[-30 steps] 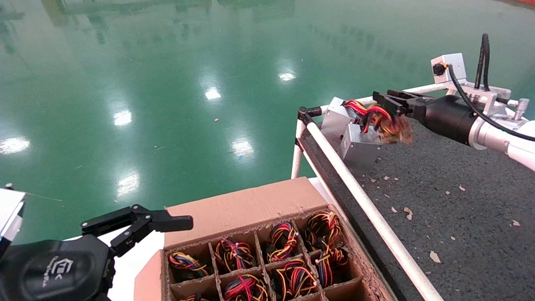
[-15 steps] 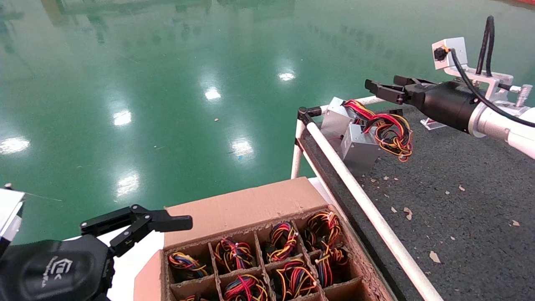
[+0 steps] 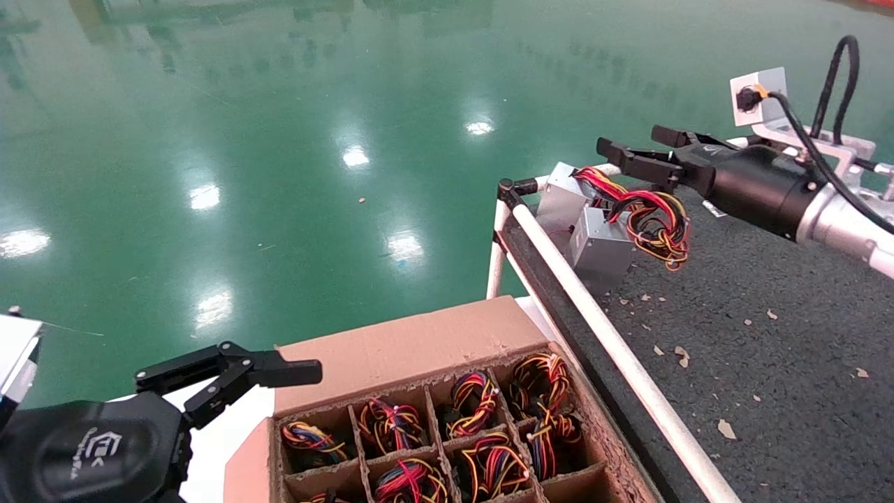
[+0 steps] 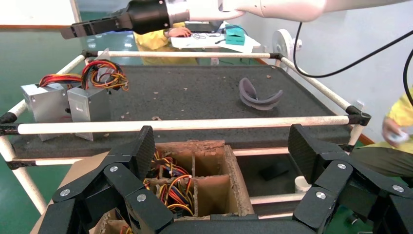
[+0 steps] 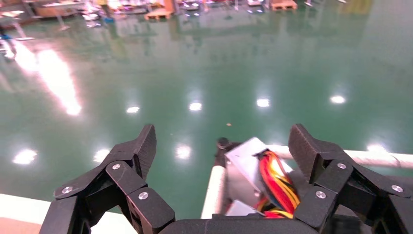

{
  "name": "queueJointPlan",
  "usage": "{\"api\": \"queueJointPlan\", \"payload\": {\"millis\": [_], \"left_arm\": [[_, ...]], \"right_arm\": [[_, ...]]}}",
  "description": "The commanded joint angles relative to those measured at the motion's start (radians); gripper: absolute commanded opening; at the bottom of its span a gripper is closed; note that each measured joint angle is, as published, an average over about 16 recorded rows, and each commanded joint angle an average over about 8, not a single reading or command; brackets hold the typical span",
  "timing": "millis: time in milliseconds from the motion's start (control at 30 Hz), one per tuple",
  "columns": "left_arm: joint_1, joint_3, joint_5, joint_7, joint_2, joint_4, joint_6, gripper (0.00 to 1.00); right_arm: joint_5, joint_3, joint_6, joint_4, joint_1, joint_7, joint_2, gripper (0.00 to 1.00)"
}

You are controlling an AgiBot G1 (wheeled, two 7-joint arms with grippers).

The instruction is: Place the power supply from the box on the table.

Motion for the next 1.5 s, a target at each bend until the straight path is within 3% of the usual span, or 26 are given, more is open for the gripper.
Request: {"api": "queueJointPlan", "payload": {"millis": [33, 1500], "left_arm": [[0.0, 0.0, 0.0, 0.0, 0.0, 0.0, 0.0, 1.0], [0.0, 0.0, 0.0, 0.0, 0.0, 0.0, 0.0, 1.0]], "right_arm": [[0.014, 0.006, -0.021, 0.043, -0.027, 0.008, 0.015, 1.0], [0.318, 0.125, -0.467, 0.979, -0.603, 0.175, 0.346, 1.0]]}}
